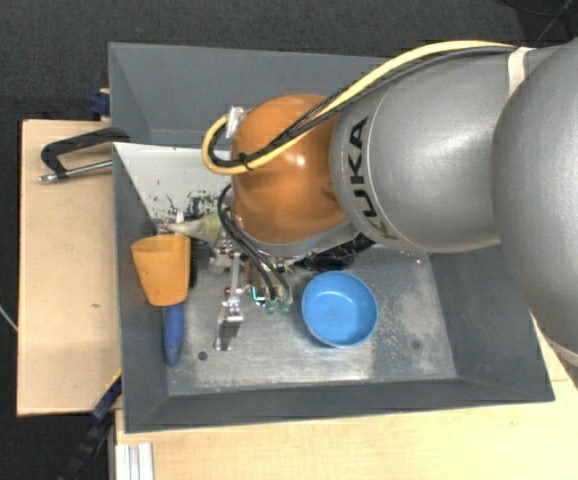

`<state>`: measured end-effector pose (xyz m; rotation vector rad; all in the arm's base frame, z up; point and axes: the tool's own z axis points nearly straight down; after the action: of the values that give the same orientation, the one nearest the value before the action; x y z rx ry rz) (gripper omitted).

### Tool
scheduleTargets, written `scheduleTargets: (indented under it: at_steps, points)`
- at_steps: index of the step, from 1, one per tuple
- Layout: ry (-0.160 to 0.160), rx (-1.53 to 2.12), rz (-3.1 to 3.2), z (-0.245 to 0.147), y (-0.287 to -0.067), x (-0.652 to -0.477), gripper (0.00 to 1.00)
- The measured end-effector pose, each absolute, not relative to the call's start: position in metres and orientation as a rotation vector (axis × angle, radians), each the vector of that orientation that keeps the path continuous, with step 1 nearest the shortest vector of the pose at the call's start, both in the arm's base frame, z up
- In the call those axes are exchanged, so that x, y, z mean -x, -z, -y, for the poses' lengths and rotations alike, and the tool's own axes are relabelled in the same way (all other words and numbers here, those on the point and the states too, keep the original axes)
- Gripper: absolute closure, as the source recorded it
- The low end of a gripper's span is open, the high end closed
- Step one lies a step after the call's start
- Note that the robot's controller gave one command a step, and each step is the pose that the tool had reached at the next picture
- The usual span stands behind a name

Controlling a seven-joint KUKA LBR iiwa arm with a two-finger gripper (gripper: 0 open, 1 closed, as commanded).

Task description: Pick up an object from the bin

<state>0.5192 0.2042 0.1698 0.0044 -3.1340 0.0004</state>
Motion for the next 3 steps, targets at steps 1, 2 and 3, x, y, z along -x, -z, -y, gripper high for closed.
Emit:
scheduleTargets:
  at_steps: [1,2,3]
  points:
    - [0.001,-0.644,3.072,-0.192,-0.076,-0.516,0.00]
    - [-0.002,-0.892,3.026,-0.123,-0.223,-0.500,0.00]
    - [0.001,-0.947,2.988,-0.064,-0.105,-0.503,0.00]
